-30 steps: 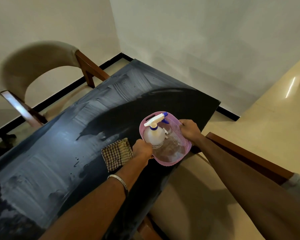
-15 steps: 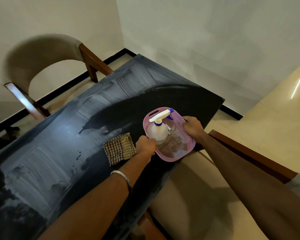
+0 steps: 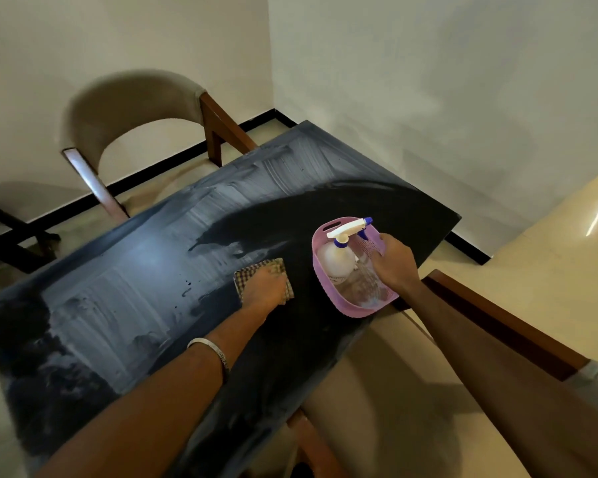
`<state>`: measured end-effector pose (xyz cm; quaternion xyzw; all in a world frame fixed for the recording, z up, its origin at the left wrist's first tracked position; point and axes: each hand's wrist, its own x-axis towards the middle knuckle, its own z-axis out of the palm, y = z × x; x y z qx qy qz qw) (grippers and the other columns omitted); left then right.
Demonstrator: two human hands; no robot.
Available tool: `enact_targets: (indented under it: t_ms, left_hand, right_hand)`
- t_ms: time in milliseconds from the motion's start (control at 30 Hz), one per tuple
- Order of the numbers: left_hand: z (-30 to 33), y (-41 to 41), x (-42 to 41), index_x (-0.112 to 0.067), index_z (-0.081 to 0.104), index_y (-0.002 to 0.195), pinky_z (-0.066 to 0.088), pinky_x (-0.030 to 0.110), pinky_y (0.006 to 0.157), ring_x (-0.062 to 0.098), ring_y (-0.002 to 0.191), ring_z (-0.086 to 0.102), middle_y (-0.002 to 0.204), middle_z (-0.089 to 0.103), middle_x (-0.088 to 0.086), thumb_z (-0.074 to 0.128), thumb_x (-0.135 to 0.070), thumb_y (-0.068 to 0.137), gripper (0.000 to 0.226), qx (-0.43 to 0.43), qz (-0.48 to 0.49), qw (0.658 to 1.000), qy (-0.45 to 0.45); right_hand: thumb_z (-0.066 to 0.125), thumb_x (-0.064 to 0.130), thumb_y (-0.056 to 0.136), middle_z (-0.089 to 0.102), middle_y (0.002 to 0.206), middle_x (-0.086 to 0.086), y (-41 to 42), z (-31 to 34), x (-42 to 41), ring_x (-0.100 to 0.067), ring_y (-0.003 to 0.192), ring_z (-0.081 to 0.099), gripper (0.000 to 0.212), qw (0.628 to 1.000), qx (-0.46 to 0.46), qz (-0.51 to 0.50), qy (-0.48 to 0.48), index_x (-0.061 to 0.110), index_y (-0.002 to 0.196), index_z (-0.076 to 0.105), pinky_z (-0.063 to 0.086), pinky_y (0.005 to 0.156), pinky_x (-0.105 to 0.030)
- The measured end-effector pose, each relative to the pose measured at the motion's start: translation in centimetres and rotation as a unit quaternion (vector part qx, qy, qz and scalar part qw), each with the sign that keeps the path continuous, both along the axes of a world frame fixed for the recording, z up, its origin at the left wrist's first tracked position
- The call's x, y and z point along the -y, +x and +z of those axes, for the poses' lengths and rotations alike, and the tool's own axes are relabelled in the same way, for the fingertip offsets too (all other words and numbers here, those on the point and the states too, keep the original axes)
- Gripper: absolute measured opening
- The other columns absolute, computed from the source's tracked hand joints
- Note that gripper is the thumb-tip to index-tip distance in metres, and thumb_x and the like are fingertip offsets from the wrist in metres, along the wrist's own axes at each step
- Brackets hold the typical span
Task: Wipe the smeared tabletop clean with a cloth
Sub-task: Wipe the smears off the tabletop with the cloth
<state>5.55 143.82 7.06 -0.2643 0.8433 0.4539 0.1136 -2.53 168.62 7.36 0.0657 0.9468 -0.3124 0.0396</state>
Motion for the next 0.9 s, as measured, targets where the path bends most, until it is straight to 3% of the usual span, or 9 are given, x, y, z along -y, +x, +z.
enact_targets:
  t_ms: [167,233,300,367,467,567,667,900]
  left_hand:
    - [0.0,3.5,5.6,-0.011,0.059,0.121,0.041,0.028,0.081,0.027,0.106,0.06,0.118,0.065,0.011,0.054,-0.031,0.094,0.034,-0.004,0.023,1.0,-0.008]
    - [-0.1,5.0,7.9,-0.011,0.056,0.129,0.039,0.027,0.08,0.026,0.111,0.058,0.122,0.063,0.012,0.056,-0.032,0.094,0.041,-0.004,0.029,0.999,-0.012]
    - [-0.3,6.4,10.4,-0.01,0.056,0.128,0.044,0.032,0.084,0.026,0.108,0.059,0.121,0.063,0.013,0.056,-0.032,0.094,0.04,-0.001,0.034,0.999,-0.015]
    - [-0.4,7.8,12.5,-0.01,0.059,0.12,0.043,0.033,0.081,0.024,0.101,0.06,0.114,0.065,0.012,0.056,-0.032,0.095,0.034,-0.001,0.036,0.999,-0.023]
    - [-0.7,9.7,15.4,-0.01,0.057,0.126,0.04,0.032,0.087,0.031,0.117,0.056,0.125,0.062,0.014,0.055,-0.033,0.096,0.038,0.008,0.051,0.998,-0.037]
    - [-0.9,11.2,17.6,-0.008,0.052,0.134,0.038,0.035,0.101,0.033,0.127,0.05,0.137,0.056,0.016,0.054,-0.033,0.097,0.045,0.016,0.071,0.997,-0.038]
    - [-1.3,12.2,19.4,-0.006,0.055,0.129,0.039,0.034,0.098,0.033,0.123,0.053,0.132,0.058,0.017,0.055,-0.032,0.096,0.041,0.012,0.094,0.995,-0.029]
    - [-2.6,12.9,20.9,-0.005,0.054,0.132,0.042,0.038,0.102,0.033,0.121,0.055,0.13,0.06,0.017,0.057,-0.027,0.094,0.044,0.013,0.124,0.992,-0.033]
  right_hand:
    - [0.057,0.019,0.097,0.064,0.116,-0.004,4.2,2.4,4.1,-0.021,0.109,0.062,0.03,0.995,-0.093,0.008,0.045,0.013,0.126,0.056,0.049,0.091,-0.029]
    - [0.058,0.022,0.096,0.061,0.121,-0.004,5.6,3.2,6.6,-0.021,0.114,0.059,0.037,0.993,-0.081,0.014,0.089,0.013,0.131,0.054,0.049,0.099,-0.033]
    - [0.061,0.03,0.095,0.056,0.131,-0.005,7.1,3.8,9.8,-0.022,0.123,0.053,0.048,0.986,-0.019,0.013,0.165,0.015,0.138,0.048,0.043,0.107,-0.037]
    - [0.06,0.028,0.095,0.055,0.133,-0.005,8.8,3.7,12.7,-0.021,0.123,0.052,0.047,0.986,-0.051,0.068,0.147,0.015,0.138,0.048,0.042,0.104,-0.036]
    - [0.059,0.021,0.094,0.052,0.14,-0.009,10.5,2.9,16.8,-0.024,0.13,0.048,0.049,0.977,-0.062,0.187,0.086,0.01,0.14,0.047,0.039,0.108,-0.035]
    - [0.06,0.023,0.092,0.049,0.143,-0.011,10.7,1.4,20.0,-0.026,0.133,0.043,0.051,0.956,-0.042,0.265,0.119,0.008,0.139,0.048,0.032,0.113,-0.036]
    - [0.061,0.03,0.088,0.049,0.145,-0.012,10.2,-0.2,22.1,-0.026,0.137,0.04,0.058,0.93,-0.046,0.316,0.182,0.007,0.14,0.048,0.022,0.119,-0.034]
    - [0.063,0.027,0.083,0.013,0.164,-0.008,7.4,-4.2,22.4,-0.028,0.152,0.008,0.089,0.882,0.07,0.359,0.297,0.015,0.157,0.016,0.009,0.123,-0.045]
